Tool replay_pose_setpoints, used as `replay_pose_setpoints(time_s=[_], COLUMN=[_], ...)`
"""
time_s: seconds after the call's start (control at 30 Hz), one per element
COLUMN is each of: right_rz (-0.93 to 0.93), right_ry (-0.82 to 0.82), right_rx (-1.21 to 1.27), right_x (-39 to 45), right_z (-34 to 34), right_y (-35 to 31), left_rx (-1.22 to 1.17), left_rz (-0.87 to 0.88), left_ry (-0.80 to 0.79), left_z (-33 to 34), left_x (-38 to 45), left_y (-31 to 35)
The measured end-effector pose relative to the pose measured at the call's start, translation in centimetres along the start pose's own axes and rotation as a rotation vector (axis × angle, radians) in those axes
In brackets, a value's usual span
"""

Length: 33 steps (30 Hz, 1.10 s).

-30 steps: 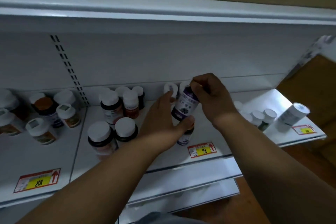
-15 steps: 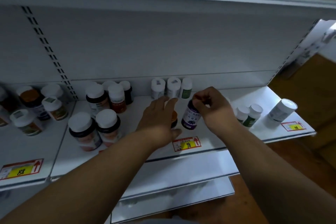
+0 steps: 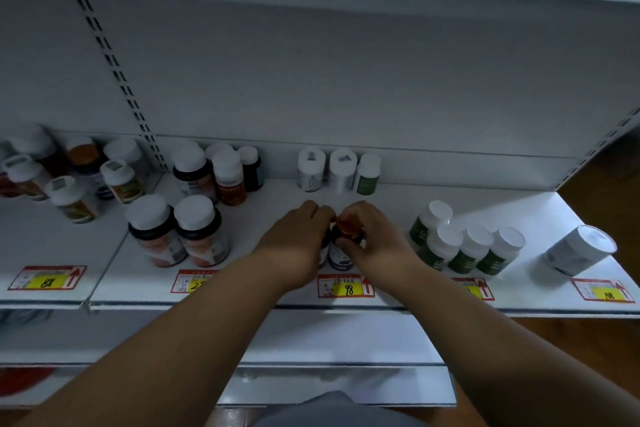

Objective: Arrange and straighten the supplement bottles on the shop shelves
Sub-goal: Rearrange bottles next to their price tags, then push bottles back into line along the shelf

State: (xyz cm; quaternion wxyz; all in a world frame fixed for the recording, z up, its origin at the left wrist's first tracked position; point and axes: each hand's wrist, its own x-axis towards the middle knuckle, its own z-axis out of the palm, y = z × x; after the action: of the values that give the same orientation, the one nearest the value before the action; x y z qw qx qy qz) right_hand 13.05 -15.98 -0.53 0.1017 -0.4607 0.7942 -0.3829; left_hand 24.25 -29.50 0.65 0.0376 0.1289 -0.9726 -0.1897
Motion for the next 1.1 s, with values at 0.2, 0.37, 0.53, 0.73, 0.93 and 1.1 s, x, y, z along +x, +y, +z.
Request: replay_pose_setpoints(time_s=[0.2, 0.37, 0.53, 0.73, 0.93, 1.1], right_rz=[0.062, 0.151, 0.267, 0.200, 0.288, 0.298], right_ry=[0.061, 0.225, -0.133, -0.066, -0.176, 0.136], right_rx=[0.077, -0.114, -0.432, -0.499, -0.500, -0.132], right_x=[1.6, 9.0, 11.9, 11.6, 11.1, 8.6], right_z=[-1.1, -4.8, -4.5, -4.4, -6.1, -6.1], right_y=[0.1, 0.9, 3.1, 3.7, 4.5, 2.1], left_rx=[0.050, 0.064, 0.022, -0.046, -0.086, -0.146], left_rz=[0.005, 0.020, -0.040, -0.096, -0.128, -0.088], left_ry=[0.037, 0.118, 0.131, 0.154, 0.177, 0.292], left_z=[-0.3, -0.6, -1.3, -1.8, -1.6, -2.3], left_x=[-0.2, -0.1, 0.2, 0.8, 1.1, 1.0], left_y=[0.2, 0.4, 0.5, 0.8, 1.7, 1.8])
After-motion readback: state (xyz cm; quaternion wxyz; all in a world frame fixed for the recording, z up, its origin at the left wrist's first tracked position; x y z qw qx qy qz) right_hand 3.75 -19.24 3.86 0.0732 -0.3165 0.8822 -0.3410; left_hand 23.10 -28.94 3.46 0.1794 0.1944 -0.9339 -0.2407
